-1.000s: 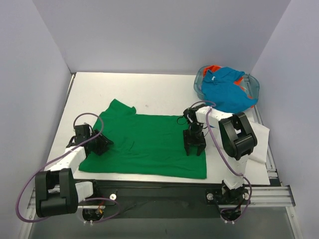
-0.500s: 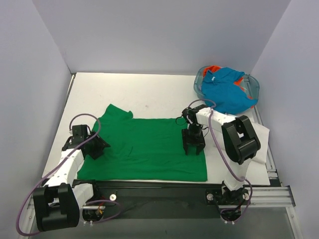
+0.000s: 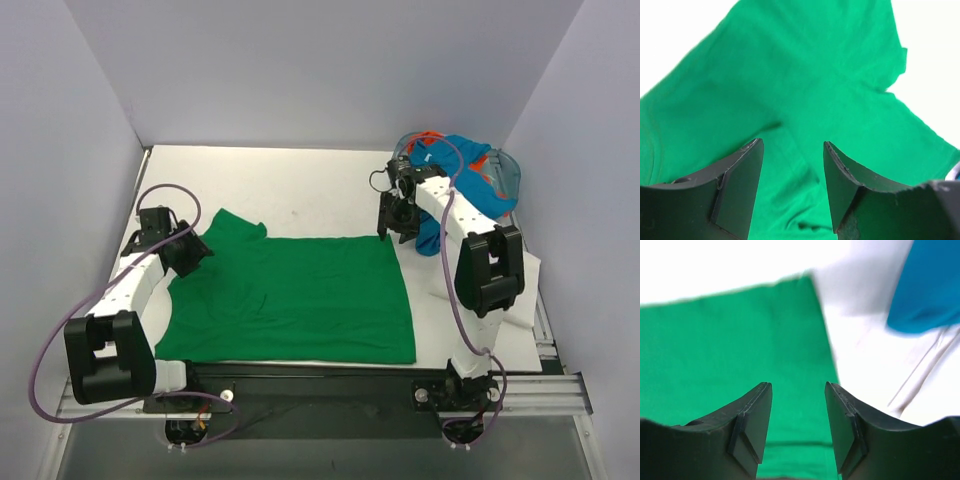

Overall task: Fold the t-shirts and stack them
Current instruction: Fold the flattened tshirt in 1/3 of the way, then grap the side of the flattened tshirt furthest away from the robot with both arms

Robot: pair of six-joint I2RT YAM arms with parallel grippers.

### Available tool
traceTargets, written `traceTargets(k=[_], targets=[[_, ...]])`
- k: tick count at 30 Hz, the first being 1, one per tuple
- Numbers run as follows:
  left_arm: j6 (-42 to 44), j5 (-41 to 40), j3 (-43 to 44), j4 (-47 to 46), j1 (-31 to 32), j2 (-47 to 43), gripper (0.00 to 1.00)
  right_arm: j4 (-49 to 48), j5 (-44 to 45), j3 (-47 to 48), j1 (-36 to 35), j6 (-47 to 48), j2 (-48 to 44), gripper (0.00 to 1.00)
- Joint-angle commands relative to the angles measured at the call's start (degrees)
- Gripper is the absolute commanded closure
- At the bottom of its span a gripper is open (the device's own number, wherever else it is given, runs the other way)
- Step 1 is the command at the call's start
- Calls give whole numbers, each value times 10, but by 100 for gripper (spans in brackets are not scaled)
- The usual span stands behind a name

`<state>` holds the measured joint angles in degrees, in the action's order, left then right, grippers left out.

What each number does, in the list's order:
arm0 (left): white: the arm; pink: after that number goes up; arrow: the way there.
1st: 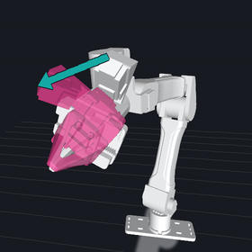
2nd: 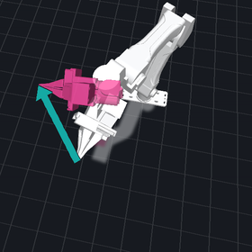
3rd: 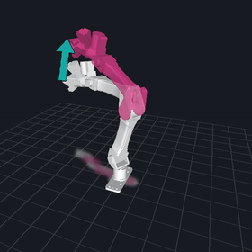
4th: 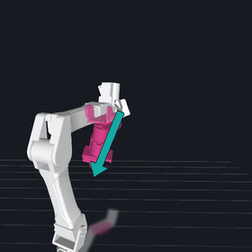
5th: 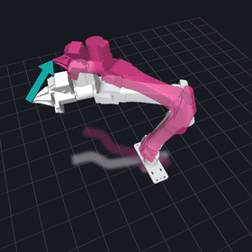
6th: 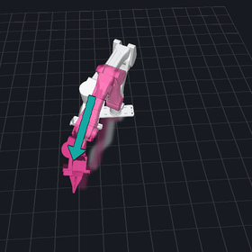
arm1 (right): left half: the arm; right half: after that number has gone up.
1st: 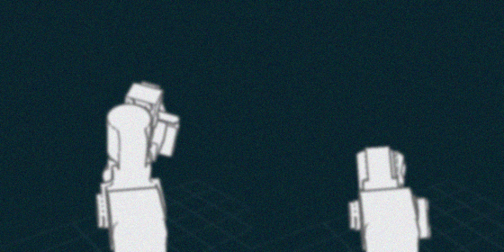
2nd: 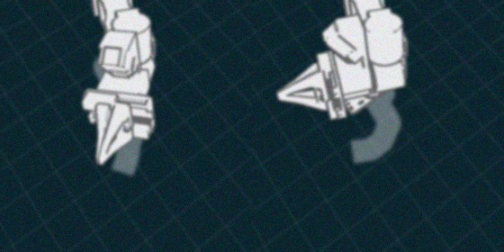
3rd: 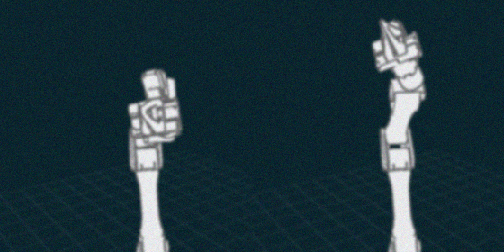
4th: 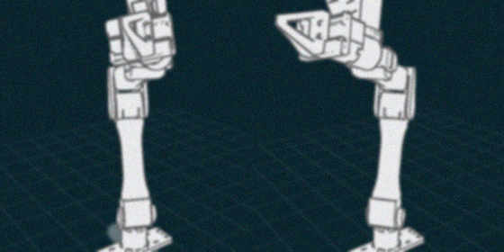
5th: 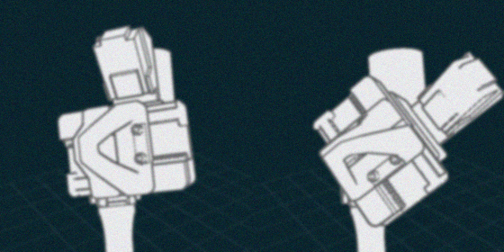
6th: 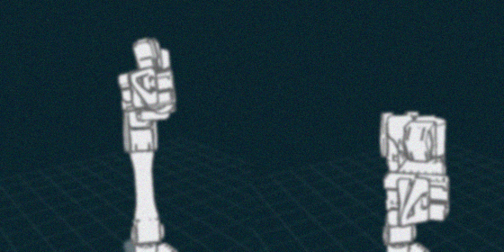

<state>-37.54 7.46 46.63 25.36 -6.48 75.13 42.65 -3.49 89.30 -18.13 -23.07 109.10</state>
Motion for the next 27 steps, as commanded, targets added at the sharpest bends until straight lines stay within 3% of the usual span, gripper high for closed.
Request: traceTargets(k=[1, 10, 19, 27], targets=[[30, 1, 58, -53, -2, 38, 39, 2, 31, 48, 16, 10, 55, 54], [56, 20, 138, -74, -2, 137, 39, -24, 9, 105, 22, 19, 141, 58], [96, 47, 191, -94, -1, 190, 39, -42, 18, 119, 26, 17, 170, 60], [155, 74, 268, -95, 0, 272, 40, -51, 17, 104, 27, 14, 186, 68]])
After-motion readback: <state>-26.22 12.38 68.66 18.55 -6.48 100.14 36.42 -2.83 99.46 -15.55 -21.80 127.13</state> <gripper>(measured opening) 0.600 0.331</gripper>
